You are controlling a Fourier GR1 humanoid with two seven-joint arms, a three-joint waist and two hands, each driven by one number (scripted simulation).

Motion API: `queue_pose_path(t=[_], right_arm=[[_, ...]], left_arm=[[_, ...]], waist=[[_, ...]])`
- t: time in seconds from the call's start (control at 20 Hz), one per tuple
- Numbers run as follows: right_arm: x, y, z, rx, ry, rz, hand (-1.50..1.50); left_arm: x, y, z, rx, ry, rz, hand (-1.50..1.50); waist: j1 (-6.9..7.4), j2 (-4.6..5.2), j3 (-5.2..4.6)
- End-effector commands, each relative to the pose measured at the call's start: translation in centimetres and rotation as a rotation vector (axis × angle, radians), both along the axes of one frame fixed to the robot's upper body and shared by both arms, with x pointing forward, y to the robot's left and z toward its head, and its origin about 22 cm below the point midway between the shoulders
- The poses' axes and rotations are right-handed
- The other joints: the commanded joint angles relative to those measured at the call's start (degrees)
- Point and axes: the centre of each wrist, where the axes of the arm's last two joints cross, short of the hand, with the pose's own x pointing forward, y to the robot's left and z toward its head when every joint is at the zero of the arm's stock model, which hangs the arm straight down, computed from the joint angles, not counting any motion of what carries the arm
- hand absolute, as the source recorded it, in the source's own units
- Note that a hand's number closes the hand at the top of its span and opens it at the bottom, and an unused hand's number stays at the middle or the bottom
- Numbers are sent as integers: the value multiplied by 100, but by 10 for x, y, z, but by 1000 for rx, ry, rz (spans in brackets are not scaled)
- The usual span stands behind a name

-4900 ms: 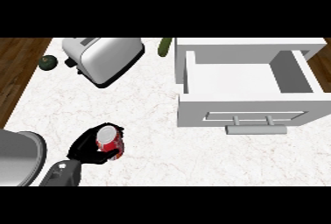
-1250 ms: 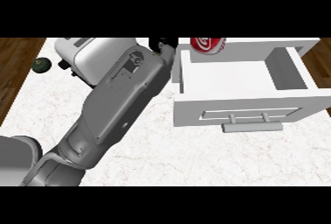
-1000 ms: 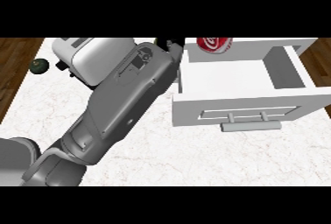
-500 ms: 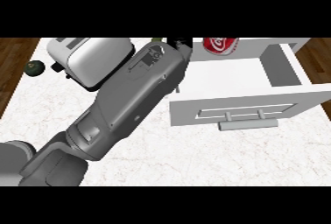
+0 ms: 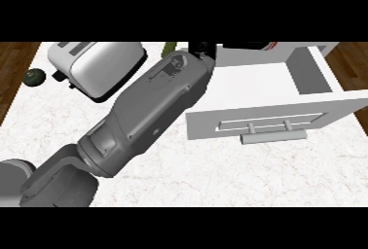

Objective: Pick up the can, place it into the drawer and close the drawer

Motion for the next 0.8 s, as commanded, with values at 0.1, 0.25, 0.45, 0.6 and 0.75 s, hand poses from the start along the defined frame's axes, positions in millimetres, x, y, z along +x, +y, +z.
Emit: queue_pose_path(t=[0.1, 0.25, 0.45, 0.6, 0.75], right_arm=[[-8, -5, 7, -2, -20, 8, -150], [-4, -4, 11, -2, -14, -7, -150], [4, -2, 10, 1, 11, 25, -150], [-10, 2, 4, 1, -6, 16, -150], [-9, -9, 5, -7, 5, -3, -150]], left_arm=[[5, 5, -13, 49, 15, 53, -150], [4, 7, -22, 43, 18, 71, -150], [-2, 4, -29, 25, 15, 90, -150], [2, 5, -23, 23, 15, 102, -150], [1, 8, -32, 17, 9, 106, -150]], waist=[[-50, -1, 1], [-2, -3, -1], [-84, 20, 0], [-103, 7, 2], [-15, -7, 0]])
